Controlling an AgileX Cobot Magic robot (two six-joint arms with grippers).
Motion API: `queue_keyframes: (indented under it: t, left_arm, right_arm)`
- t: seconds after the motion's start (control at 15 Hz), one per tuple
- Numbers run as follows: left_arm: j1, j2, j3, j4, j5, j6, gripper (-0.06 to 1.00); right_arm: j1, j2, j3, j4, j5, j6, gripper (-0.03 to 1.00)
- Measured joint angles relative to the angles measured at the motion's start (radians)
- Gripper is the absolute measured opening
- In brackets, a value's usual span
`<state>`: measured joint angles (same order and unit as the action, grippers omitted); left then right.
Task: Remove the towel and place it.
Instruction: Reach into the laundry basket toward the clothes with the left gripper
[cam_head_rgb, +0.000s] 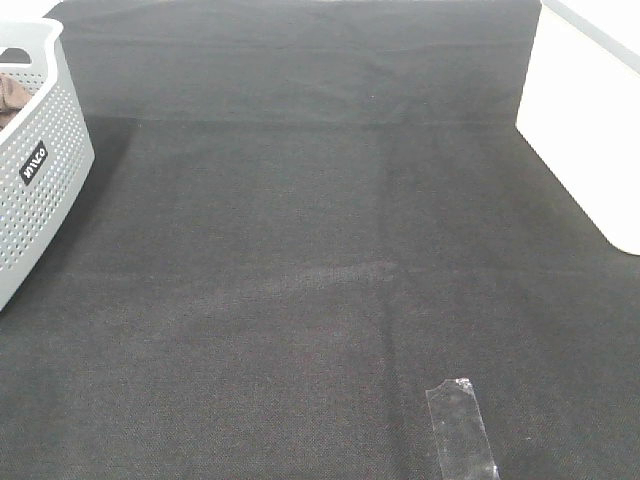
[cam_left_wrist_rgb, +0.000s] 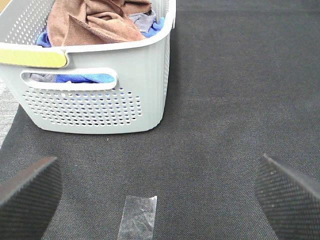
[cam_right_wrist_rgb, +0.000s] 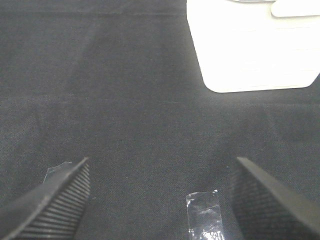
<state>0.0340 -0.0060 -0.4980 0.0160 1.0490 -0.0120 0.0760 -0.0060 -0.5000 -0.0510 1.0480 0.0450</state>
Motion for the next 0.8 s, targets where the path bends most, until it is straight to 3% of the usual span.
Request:
queue_keyframes:
  t: [0.8]
  left_arm:
    - [0.0, 0.0, 0.0, 0.0, 0.0, 0.003, 0.99]
  right_arm:
    - [0.0, 0.0, 0.0, 0.0, 0.0, 0.0, 0.71]
